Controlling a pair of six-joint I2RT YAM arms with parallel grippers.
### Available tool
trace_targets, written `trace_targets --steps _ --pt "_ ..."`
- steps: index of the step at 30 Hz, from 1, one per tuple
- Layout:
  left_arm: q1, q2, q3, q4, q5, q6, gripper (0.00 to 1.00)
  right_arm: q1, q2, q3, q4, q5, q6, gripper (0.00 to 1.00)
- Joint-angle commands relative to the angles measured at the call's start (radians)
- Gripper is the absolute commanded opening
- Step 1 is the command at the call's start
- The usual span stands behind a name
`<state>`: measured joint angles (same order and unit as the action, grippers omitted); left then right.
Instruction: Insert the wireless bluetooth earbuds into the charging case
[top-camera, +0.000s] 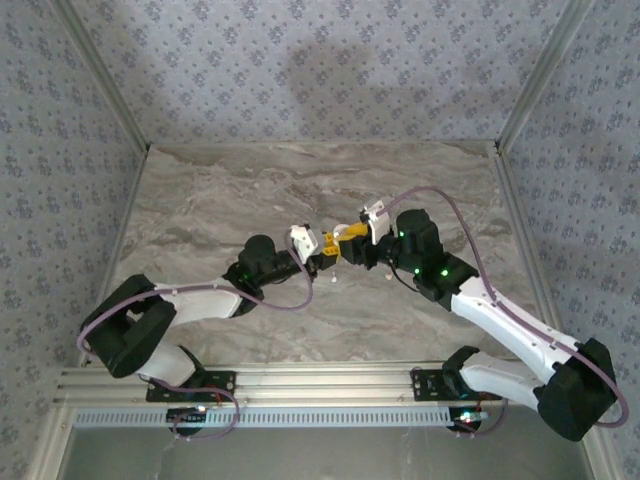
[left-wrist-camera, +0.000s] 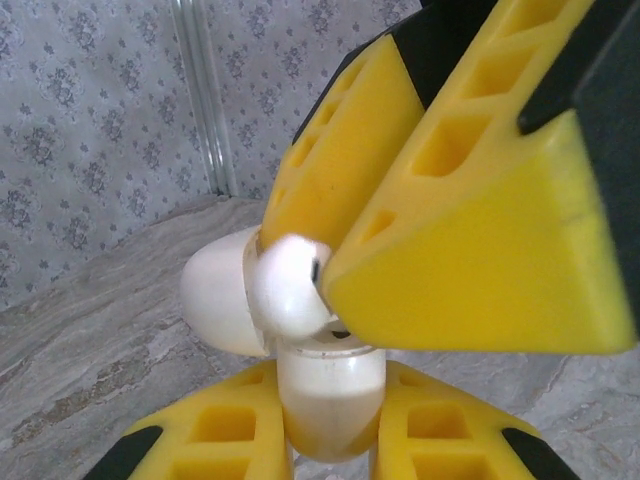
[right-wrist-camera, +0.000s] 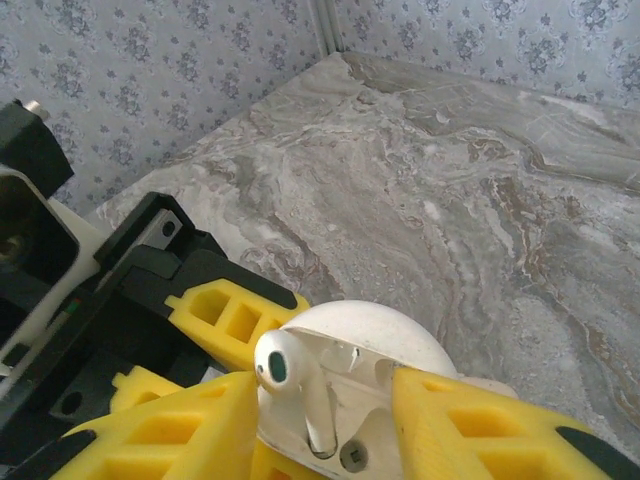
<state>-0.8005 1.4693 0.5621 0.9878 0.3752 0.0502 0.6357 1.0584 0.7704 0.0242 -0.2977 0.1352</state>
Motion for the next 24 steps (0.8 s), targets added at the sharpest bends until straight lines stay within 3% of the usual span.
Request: trace_targets --steps 1,8,24 --pt "-0.009 0.021 0.027 0.08 0.019 -0.018 0.12 -0.018 0.011 0.046 0.004 -0.023 0.015 0.44" --pt "-0.008 0.038 0.035 0.08 0.014 -0.017 0.12 -0.029 0.024 0.051 0.003 -0.033 0.013 0.43" --pt "0.002 0.03 0.038 0.064 0.016 -0.014 0.12 -0.048 0.028 0.039 -0.014 -0.064 0.027 0.27"
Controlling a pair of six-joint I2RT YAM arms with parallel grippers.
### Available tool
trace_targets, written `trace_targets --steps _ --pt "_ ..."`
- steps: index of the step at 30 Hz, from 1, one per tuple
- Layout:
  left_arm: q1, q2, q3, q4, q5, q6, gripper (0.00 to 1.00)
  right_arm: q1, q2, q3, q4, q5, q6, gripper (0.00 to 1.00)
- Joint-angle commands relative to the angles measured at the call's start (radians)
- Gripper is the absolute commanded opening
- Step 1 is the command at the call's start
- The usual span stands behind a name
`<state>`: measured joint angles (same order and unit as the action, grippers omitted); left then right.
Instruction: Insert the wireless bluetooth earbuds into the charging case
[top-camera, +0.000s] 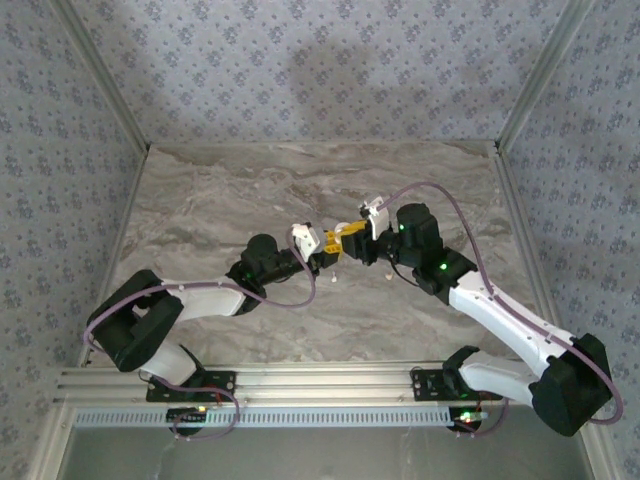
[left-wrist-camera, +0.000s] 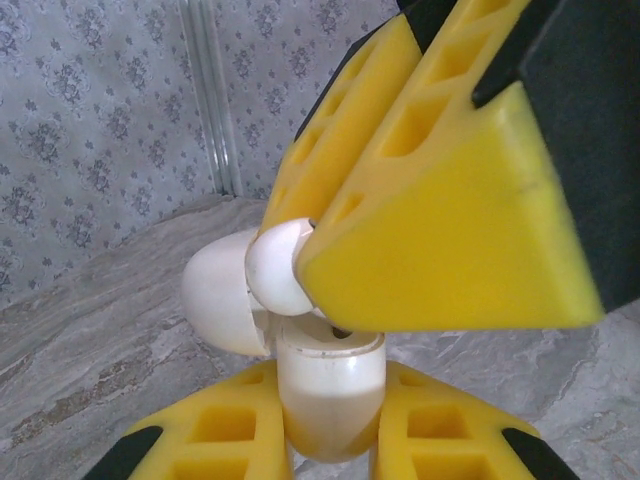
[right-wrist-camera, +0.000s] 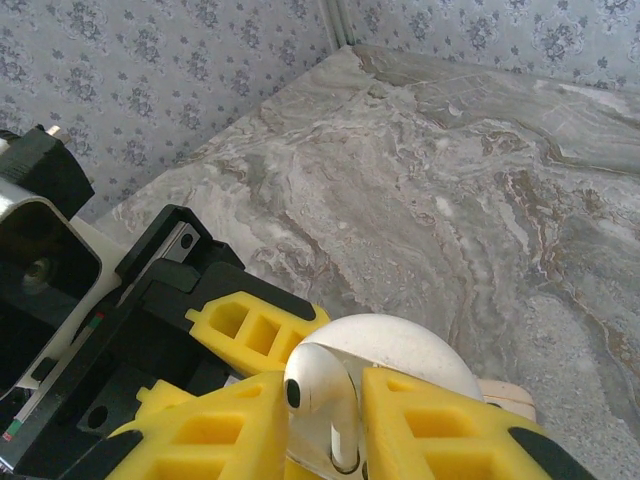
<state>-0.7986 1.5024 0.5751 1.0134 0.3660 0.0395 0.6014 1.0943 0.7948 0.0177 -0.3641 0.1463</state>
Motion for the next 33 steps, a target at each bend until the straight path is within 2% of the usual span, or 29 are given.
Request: trace_targets --steps 1,18,33 --pt "0.001 -0.002 0.025 0.039 0.025 -0.004 0.12 -0.014 -0.012 0.011 -0.006 0.001 0.018 0.26" --pt "0.005 -0.015 0.023 0.047 0.025 -0.01 0.12 -0.036 -0.06 -0.035 -0.011 -0.017 0.033 0.24" --pt "0.006 -0.016 0.034 0.054 0.036 -0.022 0.12 -0.034 -0.085 -0.045 -0.023 -0.075 -0.024 0.23"
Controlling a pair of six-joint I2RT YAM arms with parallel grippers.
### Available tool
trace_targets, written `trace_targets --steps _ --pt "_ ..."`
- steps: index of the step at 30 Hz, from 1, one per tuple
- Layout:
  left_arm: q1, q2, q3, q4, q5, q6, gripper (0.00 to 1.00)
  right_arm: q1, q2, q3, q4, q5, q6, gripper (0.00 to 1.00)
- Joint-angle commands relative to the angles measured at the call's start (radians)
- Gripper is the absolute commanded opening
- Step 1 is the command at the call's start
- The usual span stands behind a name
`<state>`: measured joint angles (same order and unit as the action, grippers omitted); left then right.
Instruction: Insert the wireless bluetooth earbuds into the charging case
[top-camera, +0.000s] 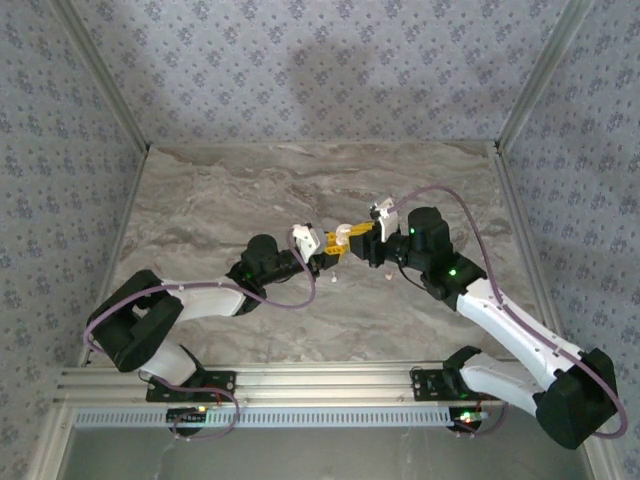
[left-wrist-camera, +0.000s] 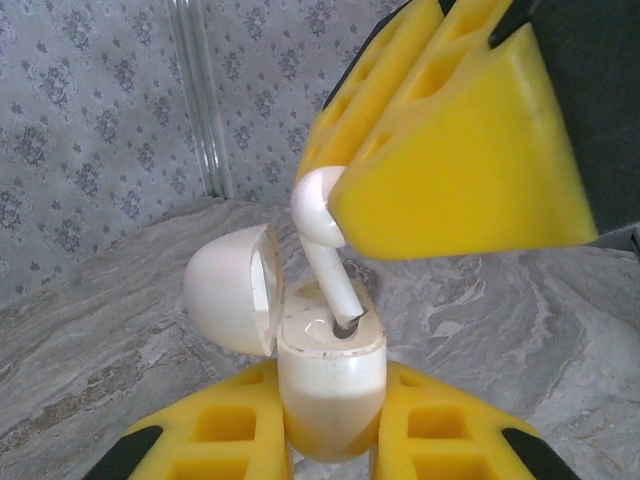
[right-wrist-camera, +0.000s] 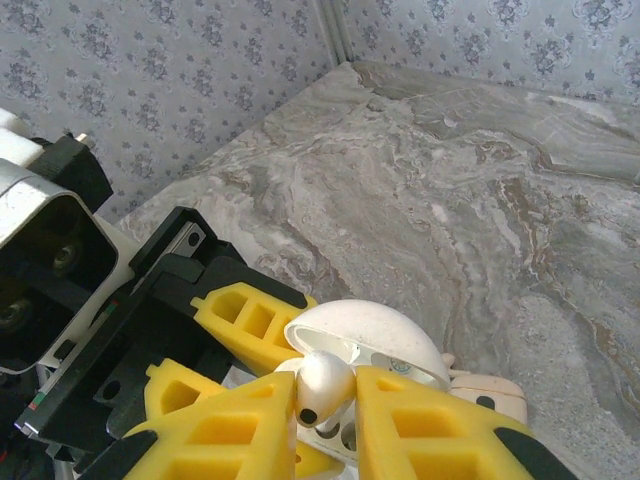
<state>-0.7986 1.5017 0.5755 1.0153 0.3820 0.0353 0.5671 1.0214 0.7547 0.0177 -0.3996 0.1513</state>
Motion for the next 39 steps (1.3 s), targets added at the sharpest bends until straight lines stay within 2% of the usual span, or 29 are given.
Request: trace_targets --steps 1,27,33,39 --pt "0.007 -0.013 0.035 0.052 0.02 -0.02 0.12 0.001 -0.012 -0.005 -0.024 -0.042 -0.032 0.23" --pt "0.008 -0.016 0.035 0.058 0.029 -0.017 0.12 0.034 -0.023 0.017 -0.107 -0.023 -0.118 0.22" --pt "0.01 -0.019 0.032 0.052 0.026 -0.015 0.12 0.03 -0.032 0.018 -0.097 -0.006 -0.101 0.26" --pt "0.011 -0.028 0.032 0.002 0.017 0.022 0.12 0.013 -0.074 0.018 -0.084 -0.058 -0.082 0.31"
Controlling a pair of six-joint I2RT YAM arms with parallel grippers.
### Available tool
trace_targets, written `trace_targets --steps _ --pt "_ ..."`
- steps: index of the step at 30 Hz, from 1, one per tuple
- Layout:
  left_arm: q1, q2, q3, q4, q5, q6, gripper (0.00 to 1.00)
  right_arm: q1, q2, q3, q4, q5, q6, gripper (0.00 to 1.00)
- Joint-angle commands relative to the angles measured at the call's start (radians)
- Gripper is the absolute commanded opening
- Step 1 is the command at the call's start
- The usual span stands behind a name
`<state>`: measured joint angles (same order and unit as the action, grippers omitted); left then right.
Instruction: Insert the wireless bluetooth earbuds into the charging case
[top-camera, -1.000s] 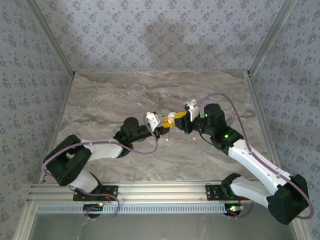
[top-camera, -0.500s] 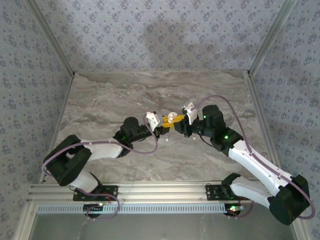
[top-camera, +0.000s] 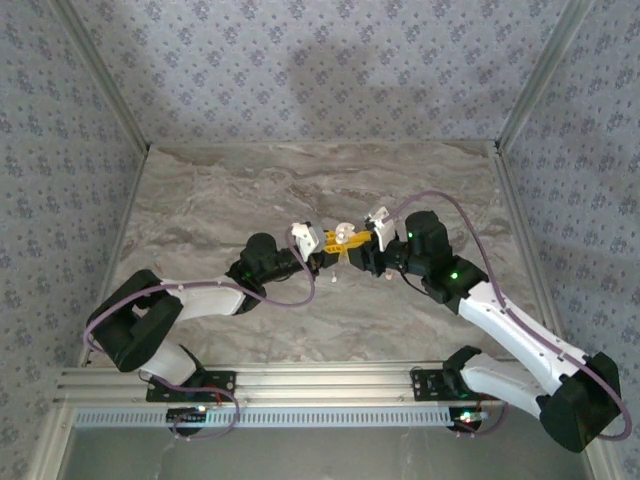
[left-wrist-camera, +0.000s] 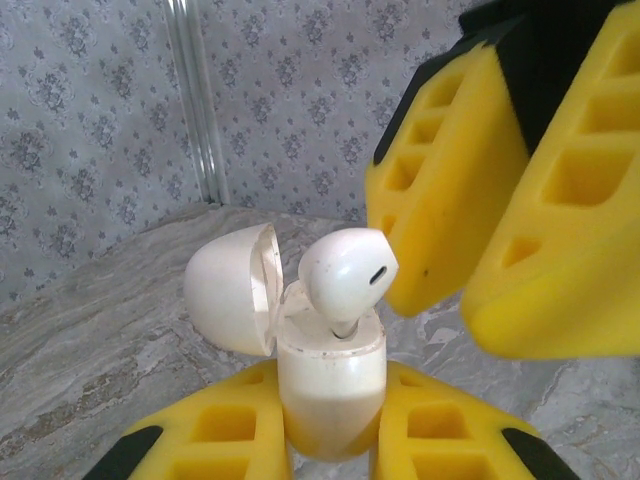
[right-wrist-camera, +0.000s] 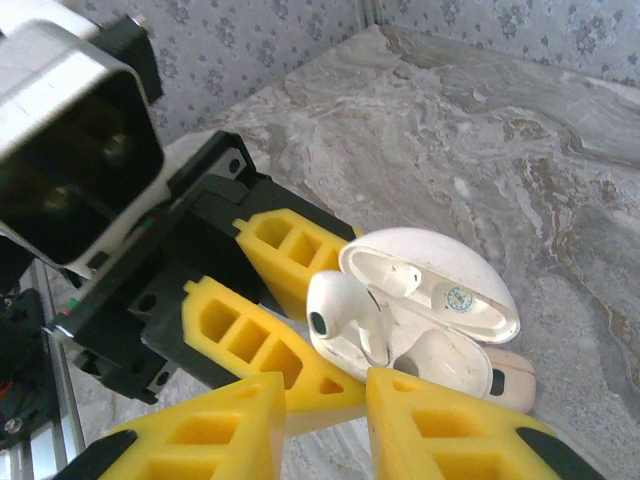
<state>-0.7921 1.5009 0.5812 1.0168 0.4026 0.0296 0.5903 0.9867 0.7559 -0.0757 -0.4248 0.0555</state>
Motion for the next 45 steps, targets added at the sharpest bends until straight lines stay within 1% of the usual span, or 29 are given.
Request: trace_targets --steps 1,6,10,15,20,25,32,38,45 --pt "0.005 -0.029 0.026 -0.012 -0.009 0.036 0.12 -0.013 -0.046 0.019 0.009 -0.041 0.018 0.32" --pt "0.005 -0.043 0.031 -0.077 -0.027 0.073 0.12 -0.026 -0.057 0.049 -0.02 -0.06 0.049 0.34" --pt "0.005 -0.055 0.031 -0.116 -0.043 0.095 0.11 -0.027 -0.035 0.105 -0.086 -0.032 0.098 0.35" --pt "0.003 -0.071 0.032 -0.164 -0.049 0.131 0.11 -0.018 0.038 0.226 -0.262 0.033 0.172 0.36" --pt "0.003 -0.08 0.034 -0.188 -0.053 0.15 0.11 -0.005 0.112 0.309 -0.364 0.049 0.236 0.37" --pt "0.003 -0.084 0.032 -0.192 -0.054 0.152 0.11 0.015 0.173 0.354 -0.408 0.05 0.271 0.42" --pt "0.003 -0.088 0.032 -0.196 -0.054 0.155 0.11 0.038 0.22 0.39 -0.426 0.071 0.267 0.42" --pt "0.003 -0.09 0.034 -0.198 -0.054 0.155 0.11 0.065 0.261 0.428 -0.472 0.125 0.249 0.45" --pt "0.003 -0.092 0.034 -0.196 -0.054 0.155 0.11 0.076 0.295 0.428 -0.486 0.147 0.243 0.45"
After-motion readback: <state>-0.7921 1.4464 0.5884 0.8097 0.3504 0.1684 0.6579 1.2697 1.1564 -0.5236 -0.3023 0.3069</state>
